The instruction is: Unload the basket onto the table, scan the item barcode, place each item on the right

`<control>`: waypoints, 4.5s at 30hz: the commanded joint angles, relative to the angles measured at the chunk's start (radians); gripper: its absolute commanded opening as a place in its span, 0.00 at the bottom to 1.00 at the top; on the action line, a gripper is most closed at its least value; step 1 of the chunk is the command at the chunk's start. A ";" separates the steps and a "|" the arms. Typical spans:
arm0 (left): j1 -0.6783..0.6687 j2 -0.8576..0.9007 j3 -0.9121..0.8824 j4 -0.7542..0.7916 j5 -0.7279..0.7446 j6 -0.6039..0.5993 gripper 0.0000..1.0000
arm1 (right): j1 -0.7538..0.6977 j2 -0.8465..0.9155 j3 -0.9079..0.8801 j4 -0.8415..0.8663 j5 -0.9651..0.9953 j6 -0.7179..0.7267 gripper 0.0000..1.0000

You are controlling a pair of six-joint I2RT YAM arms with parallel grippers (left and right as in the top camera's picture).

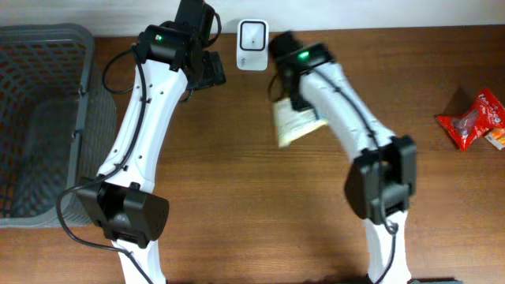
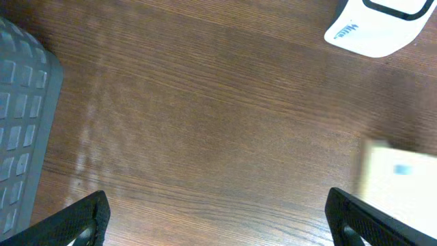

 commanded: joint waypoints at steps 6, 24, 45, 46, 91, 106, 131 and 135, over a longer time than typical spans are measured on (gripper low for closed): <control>-0.004 -0.013 0.008 -0.002 0.004 0.006 0.99 | -0.115 -0.054 -0.007 -0.162 0.505 0.090 0.04; -0.004 -0.013 0.008 -0.002 0.004 0.006 0.99 | -0.391 0.008 -0.038 0.189 0.291 -0.259 0.04; -0.013 -0.013 0.008 -0.002 0.004 0.006 0.99 | -0.485 0.013 -0.045 0.080 -0.596 0.283 0.97; -0.013 -0.013 0.008 -0.002 0.004 0.006 0.99 | -0.489 0.013 -0.064 0.098 -0.595 0.316 0.97; -0.015 -0.013 0.008 -0.005 0.004 0.006 0.99 | -0.059 0.158 0.185 0.658 -0.510 -0.224 0.04; -0.015 -0.013 0.008 -0.005 0.004 0.006 0.99 | -0.803 -0.010 0.161 0.124 -0.330 -0.087 0.99; -0.015 -0.013 0.008 -0.005 0.004 0.006 0.99 | -0.010 -0.725 -0.525 -0.244 -0.647 0.043 0.99; -0.015 -0.013 0.008 -0.005 0.004 0.006 0.99 | -0.011 -0.724 -0.525 -0.245 -0.647 0.040 0.99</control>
